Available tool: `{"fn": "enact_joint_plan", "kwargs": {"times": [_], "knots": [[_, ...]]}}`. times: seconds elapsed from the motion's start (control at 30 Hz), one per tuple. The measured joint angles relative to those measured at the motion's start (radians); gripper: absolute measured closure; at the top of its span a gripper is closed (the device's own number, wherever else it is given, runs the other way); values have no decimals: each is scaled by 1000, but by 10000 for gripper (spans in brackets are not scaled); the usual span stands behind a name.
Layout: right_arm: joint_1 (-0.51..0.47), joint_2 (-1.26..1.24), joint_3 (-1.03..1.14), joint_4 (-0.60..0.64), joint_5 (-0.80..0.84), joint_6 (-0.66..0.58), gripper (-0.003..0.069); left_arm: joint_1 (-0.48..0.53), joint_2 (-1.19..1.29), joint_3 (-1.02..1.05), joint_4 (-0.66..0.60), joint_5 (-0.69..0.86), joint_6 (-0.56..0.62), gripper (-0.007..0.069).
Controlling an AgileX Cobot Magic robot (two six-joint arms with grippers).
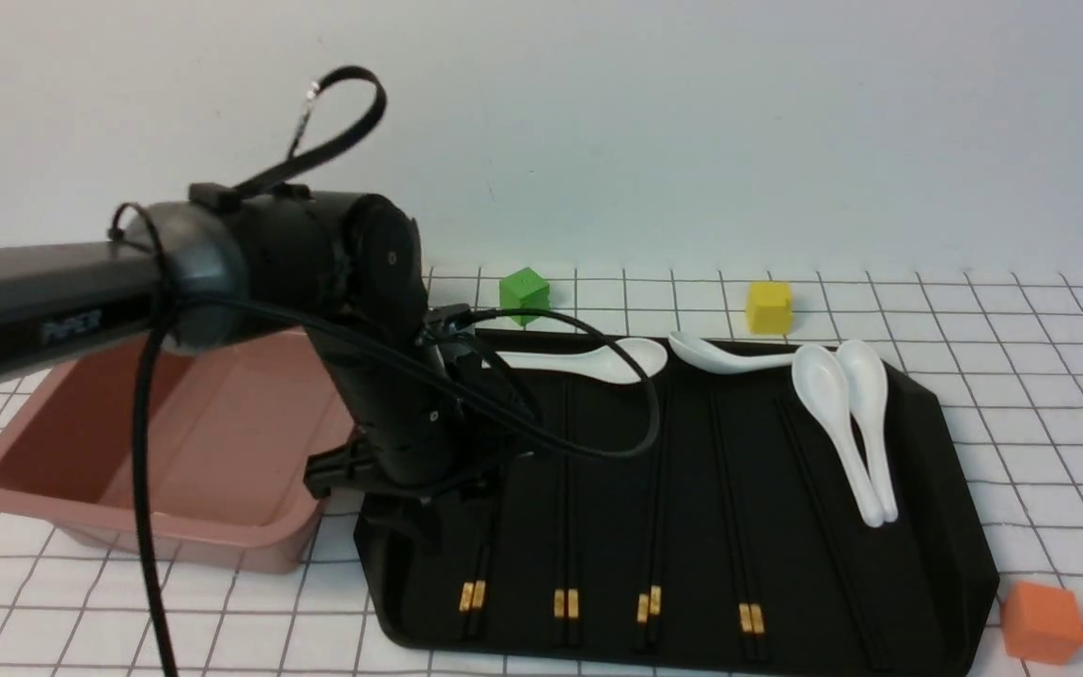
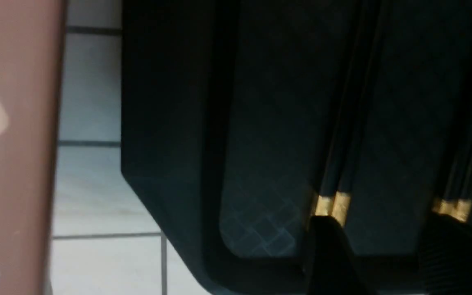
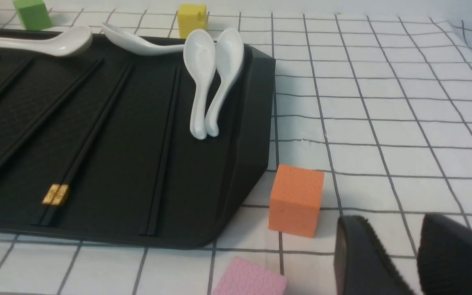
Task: On white black tablecloth take chopsticks from black tray and put them in box.
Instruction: 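Reach over to the black tray and grasp a pair of chopsticks with the left gripper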
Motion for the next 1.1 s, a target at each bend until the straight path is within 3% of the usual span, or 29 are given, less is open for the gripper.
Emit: {"fn": "enact_joint_plan", "kwargs": {"times": [0.67, 1.1], "knots": [[0, 0, 0, 0, 0, 0, 419, -110, 84, -37, 213, -50, -89, 301], [0, 0, 0, -1, 0, 0, 419, -140, 132, -47, 280, -56, -168, 305]]}}
